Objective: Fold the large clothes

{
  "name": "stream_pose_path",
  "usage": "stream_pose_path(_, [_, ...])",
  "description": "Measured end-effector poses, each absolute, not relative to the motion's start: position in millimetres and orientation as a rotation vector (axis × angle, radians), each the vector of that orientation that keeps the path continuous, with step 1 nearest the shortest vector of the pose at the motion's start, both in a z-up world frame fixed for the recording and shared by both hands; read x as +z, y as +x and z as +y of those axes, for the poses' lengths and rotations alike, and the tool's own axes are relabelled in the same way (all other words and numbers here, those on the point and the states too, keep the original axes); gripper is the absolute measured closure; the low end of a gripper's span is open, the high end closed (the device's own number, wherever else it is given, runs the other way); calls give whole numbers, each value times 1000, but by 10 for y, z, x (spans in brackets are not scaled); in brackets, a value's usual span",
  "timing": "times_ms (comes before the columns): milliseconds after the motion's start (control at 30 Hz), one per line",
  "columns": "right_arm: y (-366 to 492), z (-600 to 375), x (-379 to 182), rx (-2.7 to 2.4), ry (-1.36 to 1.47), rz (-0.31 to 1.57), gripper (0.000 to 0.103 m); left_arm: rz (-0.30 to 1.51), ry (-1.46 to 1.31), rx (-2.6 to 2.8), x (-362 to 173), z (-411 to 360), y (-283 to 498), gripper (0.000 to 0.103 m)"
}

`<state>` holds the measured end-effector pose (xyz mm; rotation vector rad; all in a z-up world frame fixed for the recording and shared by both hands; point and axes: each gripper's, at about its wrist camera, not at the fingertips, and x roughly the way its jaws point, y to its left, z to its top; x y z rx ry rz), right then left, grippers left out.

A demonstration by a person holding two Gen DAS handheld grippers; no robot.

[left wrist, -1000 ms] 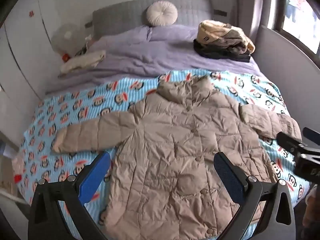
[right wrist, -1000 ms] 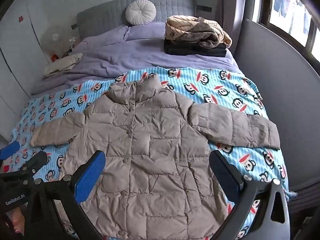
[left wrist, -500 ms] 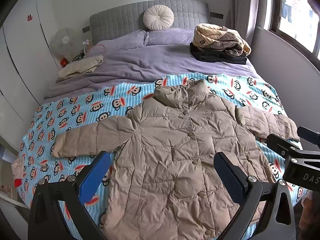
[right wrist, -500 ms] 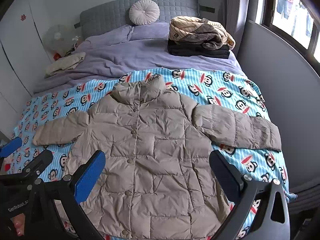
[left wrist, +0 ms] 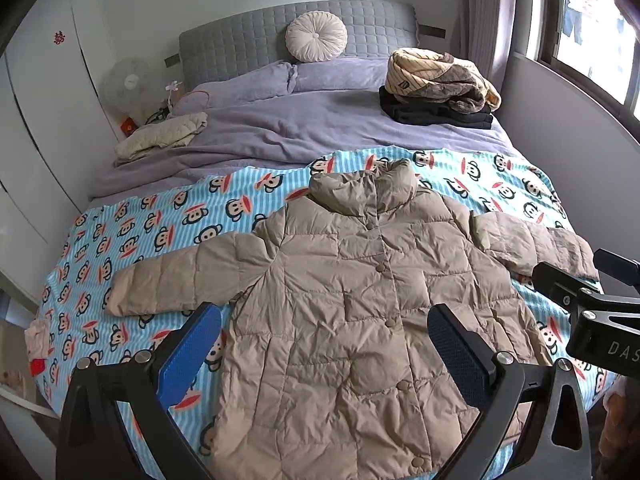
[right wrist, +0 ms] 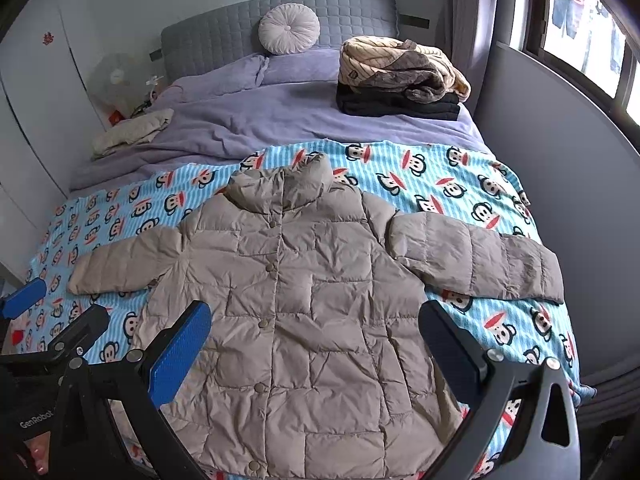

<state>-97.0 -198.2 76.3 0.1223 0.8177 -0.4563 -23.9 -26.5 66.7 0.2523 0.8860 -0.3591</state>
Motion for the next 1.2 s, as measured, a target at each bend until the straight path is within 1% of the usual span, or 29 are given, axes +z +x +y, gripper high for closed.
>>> stream_pose_path(1200, [-941, -1931, 741, -446, 125, 815, 0, 908, 237, -337, 654, -117, -174, 0])
